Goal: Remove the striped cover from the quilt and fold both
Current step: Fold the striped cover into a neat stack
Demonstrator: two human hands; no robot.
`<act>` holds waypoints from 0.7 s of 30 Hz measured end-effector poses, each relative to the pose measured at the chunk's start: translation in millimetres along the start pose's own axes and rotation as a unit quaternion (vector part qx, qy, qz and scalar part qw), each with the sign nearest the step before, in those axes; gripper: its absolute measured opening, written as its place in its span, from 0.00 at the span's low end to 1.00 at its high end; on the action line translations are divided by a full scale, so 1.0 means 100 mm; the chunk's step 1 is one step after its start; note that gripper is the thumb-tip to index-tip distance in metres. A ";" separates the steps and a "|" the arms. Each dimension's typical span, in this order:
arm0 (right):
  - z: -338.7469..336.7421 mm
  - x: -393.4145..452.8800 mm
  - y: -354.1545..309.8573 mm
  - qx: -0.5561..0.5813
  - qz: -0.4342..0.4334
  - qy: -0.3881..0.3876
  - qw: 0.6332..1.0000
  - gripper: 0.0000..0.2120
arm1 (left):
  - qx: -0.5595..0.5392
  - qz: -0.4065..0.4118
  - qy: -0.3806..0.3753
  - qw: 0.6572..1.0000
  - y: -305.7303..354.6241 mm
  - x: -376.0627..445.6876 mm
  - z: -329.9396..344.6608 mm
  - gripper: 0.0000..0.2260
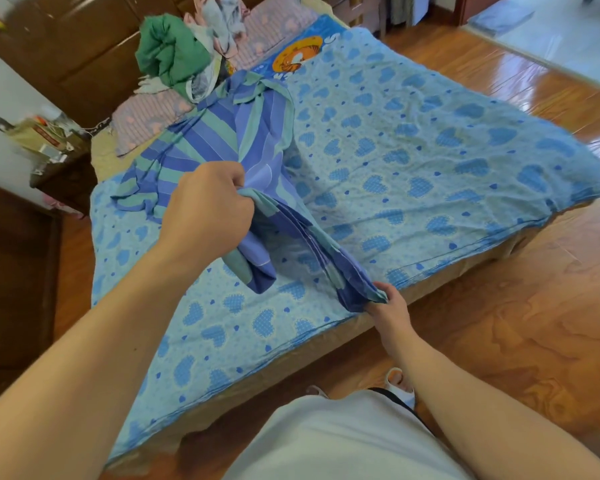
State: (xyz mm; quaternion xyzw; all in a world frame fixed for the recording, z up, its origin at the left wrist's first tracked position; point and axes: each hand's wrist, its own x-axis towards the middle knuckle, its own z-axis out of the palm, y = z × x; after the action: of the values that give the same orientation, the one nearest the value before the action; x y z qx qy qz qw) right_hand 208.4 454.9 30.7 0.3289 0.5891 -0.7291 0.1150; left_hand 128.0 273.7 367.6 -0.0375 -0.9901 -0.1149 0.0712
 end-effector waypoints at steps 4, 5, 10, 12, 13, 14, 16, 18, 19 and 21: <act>-0.04 0.06 -0.06 -0.011 -0.014 0.044 0.999 0.06 | 0.003 -0.001 0.001 1.000 -0.02 0.01 -0.02 0.08; -0.06 0.10 -0.07 -0.032 -0.016 0.065 0.997 0.05 | 0.002 0.003 0.000 1.000 -0.02 0.00 -0.02 0.08; -0.27 0.28 -0.25 -0.111 0.033 0.208 0.971 0.09 | -0.011 0.039 0.011 0.999 -0.20 -0.04 -0.08 0.07; -0.48 0.38 -0.40 -0.120 0.047 0.236 0.963 0.09 | 0.014 0.081 -0.010 0.997 -0.43 -0.16 -0.11 0.03; -0.61 0.43 -0.52 -0.127 0.044 0.248 0.959 0.10 | 0.063 0.114 -0.049 0.990 -0.59 -0.27 -0.10 0.02; -0.74 0.47 -0.66 -0.143 0.033 0.259 0.955 0.12 | 0.125 0.150 -0.110 0.975 -0.74 -0.41 -0.05 0.03; -0.96 0.56 -0.98 -0.207 -0.006 0.257 0.944 0.19 | 0.205 0.184 -0.247 0.929 -1.01 -0.75 0.13 0.05; -1.03 0.58 -1.34 -0.259 -0.056 0.253 0.931 0.23 | 0.192 0.148 -0.318 0.917 -1.13 -1.09 0.43 0.08; -1.01 0.57 -1.51 -0.249 -0.076 0.265 0.929 0.24 | 0.159 0.119 -0.329 0.923 -1.14 -1.23 0.60 0.09; -0.92 0.52 -1.72 -0.174 -0.108 0.297 0.933 0.23 | 0.068 0.074 -0.335 0.937 -1.12 -1.47 0.97 0.07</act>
State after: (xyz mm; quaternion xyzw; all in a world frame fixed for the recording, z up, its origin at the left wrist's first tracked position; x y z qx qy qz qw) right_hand 105.0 600.8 125.4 0.4400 0.7457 -0.4923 -0.0892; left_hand 250.5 178.4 227.6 -0.1421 -0.9564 -0.0223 -0.2541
